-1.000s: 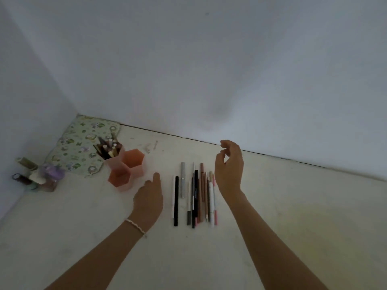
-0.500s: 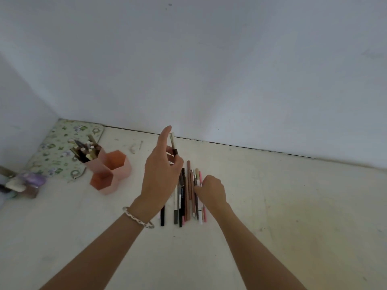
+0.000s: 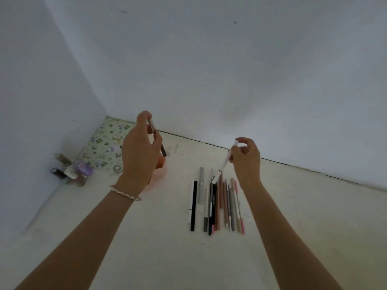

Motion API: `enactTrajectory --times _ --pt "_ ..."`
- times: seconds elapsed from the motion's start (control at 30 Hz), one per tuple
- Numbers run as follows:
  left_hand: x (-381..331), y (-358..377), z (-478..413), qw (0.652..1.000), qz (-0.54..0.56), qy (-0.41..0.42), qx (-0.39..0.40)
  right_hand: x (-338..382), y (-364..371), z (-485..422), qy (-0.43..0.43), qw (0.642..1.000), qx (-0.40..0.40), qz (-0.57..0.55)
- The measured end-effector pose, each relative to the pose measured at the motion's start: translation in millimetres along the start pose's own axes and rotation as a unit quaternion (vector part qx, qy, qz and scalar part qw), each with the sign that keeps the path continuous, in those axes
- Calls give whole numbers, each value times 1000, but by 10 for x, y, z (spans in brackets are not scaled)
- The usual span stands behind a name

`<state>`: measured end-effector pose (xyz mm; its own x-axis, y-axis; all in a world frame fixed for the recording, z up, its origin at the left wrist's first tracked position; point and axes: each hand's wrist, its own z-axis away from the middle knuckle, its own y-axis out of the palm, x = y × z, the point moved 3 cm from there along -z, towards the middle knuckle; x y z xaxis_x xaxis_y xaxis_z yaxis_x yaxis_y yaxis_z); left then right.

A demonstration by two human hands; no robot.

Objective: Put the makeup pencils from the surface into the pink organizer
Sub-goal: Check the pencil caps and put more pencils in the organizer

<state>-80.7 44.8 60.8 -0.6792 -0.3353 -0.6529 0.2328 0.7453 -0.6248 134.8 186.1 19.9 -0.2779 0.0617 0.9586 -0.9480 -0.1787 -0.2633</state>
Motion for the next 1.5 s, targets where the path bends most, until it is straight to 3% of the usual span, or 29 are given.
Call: enactTrajectory --times 0.13,0.23,0.3,0.47,0.77,0.87,0.93,1.03,1.1,1.2,1.4,1.5 --pt "203 163 -41 972 -212 74 73 149 267 102 -29 999 2 -34" --pt "364 222 -12 958 -253 59 125 155 433 184 -32 999 5 -43" --pt "364 204 10 954 -264 82 112 153 489 219 -36 998 10 -55" --pt "289 -171 -179 981 -166 96 -37 237 970 356 -108 992 39 -45" --pt "172 -438 -130 996 -29 74 -48 132 1629 613 -230 953 148 129" --pt "73 -236 89 998 21 65 2 129 1406 565 -249 960 83 97" --pt "15 45 289 994 26 31 99 106 1105 433 -215 974 19 71" --pt "41 586 681 954 -56 -54 290 4 541 204 -157 985 -48 59" --pt "88 847 925 919 -104 -94 367 -84 177 109 -128 987 -81 54" --pt "90 1072 1168 900 -131 -128 395 -231 -259 62 -100 987 -113 51" --pt "62 1233 1268 898 -152 -151 385 -512 -681 98 -80 987 -130 58" --pt "-6 1161 1099 921 -110 -155 339 -687 -832 81 -40 984 -158 69"
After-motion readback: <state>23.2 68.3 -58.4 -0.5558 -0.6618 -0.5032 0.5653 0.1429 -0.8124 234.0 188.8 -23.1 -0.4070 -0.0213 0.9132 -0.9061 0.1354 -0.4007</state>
